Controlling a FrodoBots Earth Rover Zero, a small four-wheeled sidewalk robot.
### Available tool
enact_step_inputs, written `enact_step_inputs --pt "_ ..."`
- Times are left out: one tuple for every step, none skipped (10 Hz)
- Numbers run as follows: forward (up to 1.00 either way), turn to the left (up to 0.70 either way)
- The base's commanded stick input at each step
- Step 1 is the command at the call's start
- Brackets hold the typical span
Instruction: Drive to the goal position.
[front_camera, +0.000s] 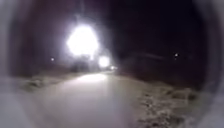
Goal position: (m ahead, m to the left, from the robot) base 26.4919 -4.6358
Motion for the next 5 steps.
enact_step_inputs --pt "1.00 0.32" --pt "1.00 0.37" --pt "1.00 0.40" --pt "1.00 0.40" --pt "1.00 0.36"
